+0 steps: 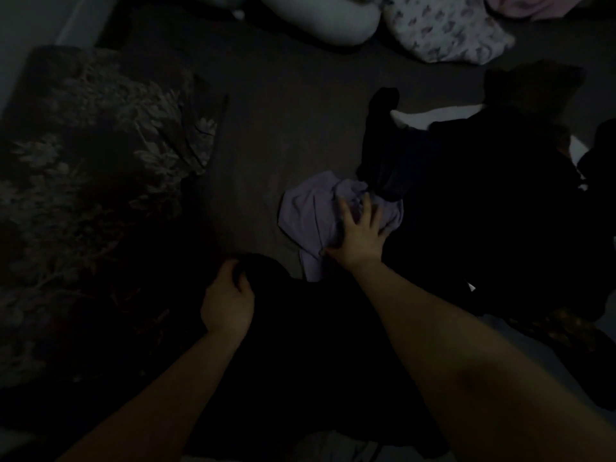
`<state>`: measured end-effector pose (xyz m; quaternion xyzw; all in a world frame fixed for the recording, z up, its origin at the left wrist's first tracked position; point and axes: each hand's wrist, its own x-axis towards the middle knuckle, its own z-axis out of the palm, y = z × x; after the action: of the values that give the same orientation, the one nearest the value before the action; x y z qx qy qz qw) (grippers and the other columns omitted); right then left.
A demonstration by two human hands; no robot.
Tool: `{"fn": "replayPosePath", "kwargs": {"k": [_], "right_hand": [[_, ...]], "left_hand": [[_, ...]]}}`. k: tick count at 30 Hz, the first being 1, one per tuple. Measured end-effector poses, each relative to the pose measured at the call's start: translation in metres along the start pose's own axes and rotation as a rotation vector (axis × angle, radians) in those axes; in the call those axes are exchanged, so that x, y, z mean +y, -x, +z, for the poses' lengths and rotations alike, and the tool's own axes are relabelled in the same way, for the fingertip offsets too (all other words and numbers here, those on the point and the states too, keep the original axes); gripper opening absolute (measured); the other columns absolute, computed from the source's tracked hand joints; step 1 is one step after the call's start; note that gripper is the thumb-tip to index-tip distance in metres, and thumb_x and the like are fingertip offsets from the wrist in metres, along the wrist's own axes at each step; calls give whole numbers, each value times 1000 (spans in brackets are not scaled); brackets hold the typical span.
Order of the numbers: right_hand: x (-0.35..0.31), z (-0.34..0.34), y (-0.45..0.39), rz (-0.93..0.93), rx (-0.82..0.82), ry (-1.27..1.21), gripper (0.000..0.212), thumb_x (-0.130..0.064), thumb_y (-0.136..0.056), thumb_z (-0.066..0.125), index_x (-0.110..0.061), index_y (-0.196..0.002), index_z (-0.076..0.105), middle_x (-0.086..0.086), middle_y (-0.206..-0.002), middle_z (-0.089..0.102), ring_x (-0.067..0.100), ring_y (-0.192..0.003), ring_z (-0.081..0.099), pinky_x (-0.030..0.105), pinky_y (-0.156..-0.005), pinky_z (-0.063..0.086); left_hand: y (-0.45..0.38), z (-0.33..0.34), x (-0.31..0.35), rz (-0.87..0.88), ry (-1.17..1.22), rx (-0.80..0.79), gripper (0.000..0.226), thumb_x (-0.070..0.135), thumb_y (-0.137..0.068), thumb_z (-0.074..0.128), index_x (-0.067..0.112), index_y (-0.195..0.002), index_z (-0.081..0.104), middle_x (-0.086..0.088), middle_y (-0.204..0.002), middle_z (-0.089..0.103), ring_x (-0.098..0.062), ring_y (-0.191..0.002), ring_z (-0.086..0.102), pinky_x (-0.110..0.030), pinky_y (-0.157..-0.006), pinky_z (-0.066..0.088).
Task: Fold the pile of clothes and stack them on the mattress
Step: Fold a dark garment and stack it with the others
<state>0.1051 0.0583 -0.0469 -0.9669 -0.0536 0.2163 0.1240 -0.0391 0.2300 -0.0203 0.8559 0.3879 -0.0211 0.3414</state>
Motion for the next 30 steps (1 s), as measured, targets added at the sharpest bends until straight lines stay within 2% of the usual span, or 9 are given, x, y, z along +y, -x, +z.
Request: {"fn": "replayPosePath", "kwargs": {"k": [5, 8, 11, 16, 19, 21, 24, 28, 30], "right_hand": [[18, -2, -22, 87, -68, 53, 115, -63, -68, 70, -40, -147, -10, 8, -155, -23, 41, -141, -17, 68, -107, 4], [40, -5, -38, 169, -109, 8, 122, -69, -62, 71, -44, -145, -15, 9, -155, -22, 43, -140, -18, 68, -106, 10], [57, -15, -60, 204, -234, -103, 118, -58, -63, 78, -45, -146, -4, 11, -155, -17, 42, -141, -2, 58, -109, 19], [88, -12, -92, 101, -144, -284, 70, -34, -76, 75, -18, -134, 41, 17, -139, 34, 33, -122, 40, 31, -100, 37], [106, -35, -94, 59, -55, -457, 38, -21, -81, 69, -8, -113, 55, 8, -116, 57, 21, -105, 53, 27, -87, 45], [120, -73, -82, -29, 136, -505, 25, -21, -77, 66, -8, -94, 54, 5, -96, 59, 19, -91, 54, 25, -69, 43], [153, -137, -67, -149, 365, -414, 39, -35, -73, 57, -7, -99, 59, 12, -95, 63, 30, -92, 58, 33, -66, 49], [209, -235, -44, -88, 585, -245, 66, -56, -68, 50, -20, -122, 54, 17, -112, 57, 35, -98, 55, 38, -73, 51], [235, -279, -25, 12, 603, -178, 83, -61, -57, 48, -18, -129, 48, 22, -121, 49, 40, -108, 49, 41, -81, 46]], "left_hand": [[-27, 30, 43, -45, -33, 24, 52, 9, -85, 55, 7, -136, 42, -23, -132, 46, -38, -121, 45, -40, -98, 38], [-31, 65, 73, 169, 246, -183, 30, 3, -85, 54, -2, -115, 57, -15, -112, 60, -25, -105, 57, -26, -86, 44], [-51, 95, 110, 40, 461, -413, 30, 7, -92, 49, 3, -120, 55, -6, -117, 59, -18, -106, 55, -25, -92, 43], [-72, 131, 155, -166, 457, -665, 35, 29, -98, 45, 9, -127, 50, -6, -122, 55, -24, -114, 52, -33, -98, 44], [-66, 144, 168, -296, 544, -855, 29, 31, -101, 38, 10, -106, 58, -11, -110, 60, -26, -97, 55, -32, -82, 45], [-47, 153, 188, -465, 681, -1044, 40, 46, -97, 39, 15, -86, 60, -10, -84, 59, -26, -76, 54, -32, -67, 45], [-17, 182, 247, -483, 857, -1134, 33, 48, -96, 34, 24, -85, 54, 0, -77, 61, -20, -71, 50, -33, -68, 43], [18, 209, 353, -346, 1043, -1364, 52, 47, -98, 28, 16, -136, 45, -7, -125, 55, -24, -100, 55, -38, -100, 39], [39, 214, 395, -277, 1097, -1479, 55, 46, -100, 24, 12, -141, 41, -10, -139, 48, -28, -123, 47, -39, -113, 27]]}}
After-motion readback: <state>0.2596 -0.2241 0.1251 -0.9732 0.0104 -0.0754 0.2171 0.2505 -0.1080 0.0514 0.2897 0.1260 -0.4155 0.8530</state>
